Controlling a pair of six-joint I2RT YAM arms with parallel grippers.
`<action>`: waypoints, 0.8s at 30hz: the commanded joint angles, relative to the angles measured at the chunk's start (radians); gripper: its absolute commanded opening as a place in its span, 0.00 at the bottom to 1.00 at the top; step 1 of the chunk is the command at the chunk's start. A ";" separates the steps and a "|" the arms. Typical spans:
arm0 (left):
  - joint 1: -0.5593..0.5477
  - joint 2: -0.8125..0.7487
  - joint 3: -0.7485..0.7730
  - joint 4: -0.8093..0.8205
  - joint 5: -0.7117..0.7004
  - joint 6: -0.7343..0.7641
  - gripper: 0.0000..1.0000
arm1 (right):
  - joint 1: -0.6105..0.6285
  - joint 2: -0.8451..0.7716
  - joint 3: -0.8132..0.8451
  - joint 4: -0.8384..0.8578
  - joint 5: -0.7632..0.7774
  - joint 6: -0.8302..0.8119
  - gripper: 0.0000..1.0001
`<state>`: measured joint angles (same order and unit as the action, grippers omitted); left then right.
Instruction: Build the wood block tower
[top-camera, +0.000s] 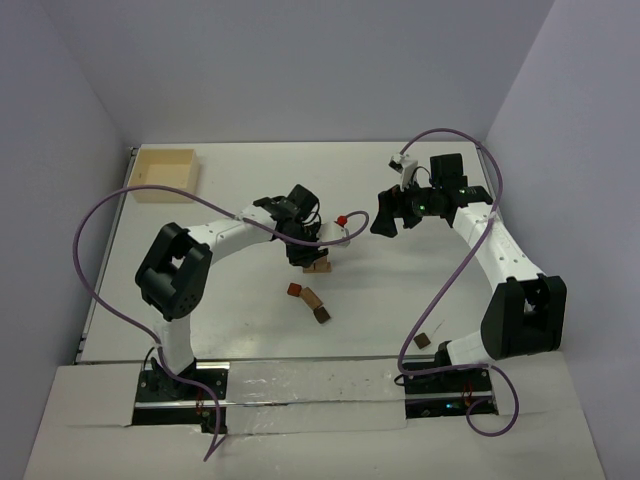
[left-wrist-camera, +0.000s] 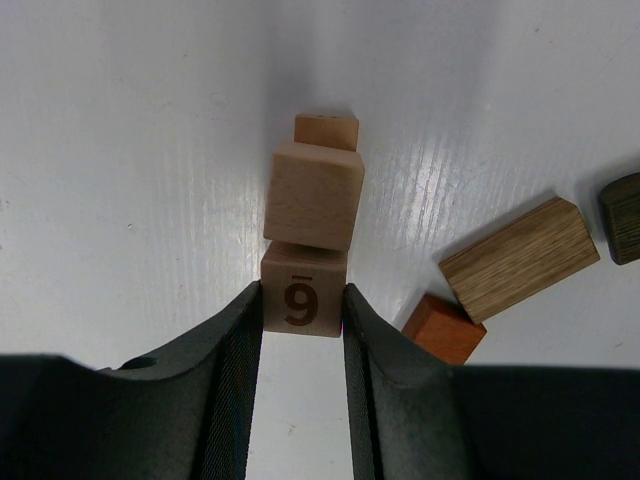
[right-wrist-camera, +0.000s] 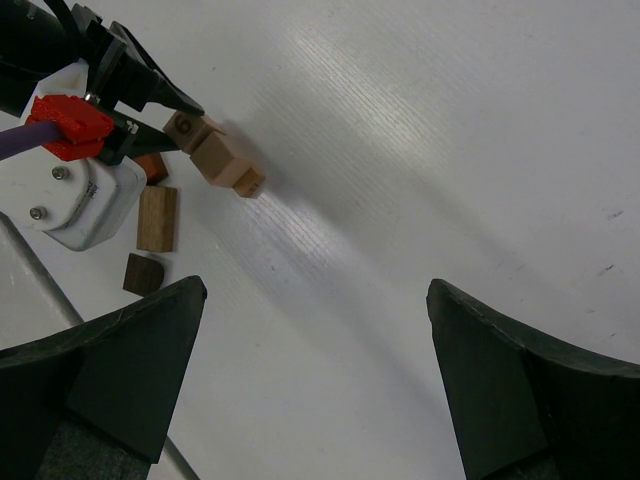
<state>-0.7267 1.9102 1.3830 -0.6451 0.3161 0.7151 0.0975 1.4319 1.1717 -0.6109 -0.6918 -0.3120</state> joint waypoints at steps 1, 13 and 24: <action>-0.009 0.004 0.051 0.030 -0.005 -0.013 0.27 | -0.004 0.009 -0.001 0.040 -0.005 -0.015 1.00; -0.020 0.009 0.051 0.033 -0.017 -0.012 0.30 | -0.004 0.015 0.000 0.040 -0.006 -0.016 1.00; -0.026 0.015 0.053 0.032 -0.023 -0.013 0.33 | -0.004 0.013 -0.003 0.040 -0.009 -0.018 1.00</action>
<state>-0.7467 1.9133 1.3888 -0.6380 0.2917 0.7136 0.0975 1.4460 1.1710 -0.6052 -0.6922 -0.3153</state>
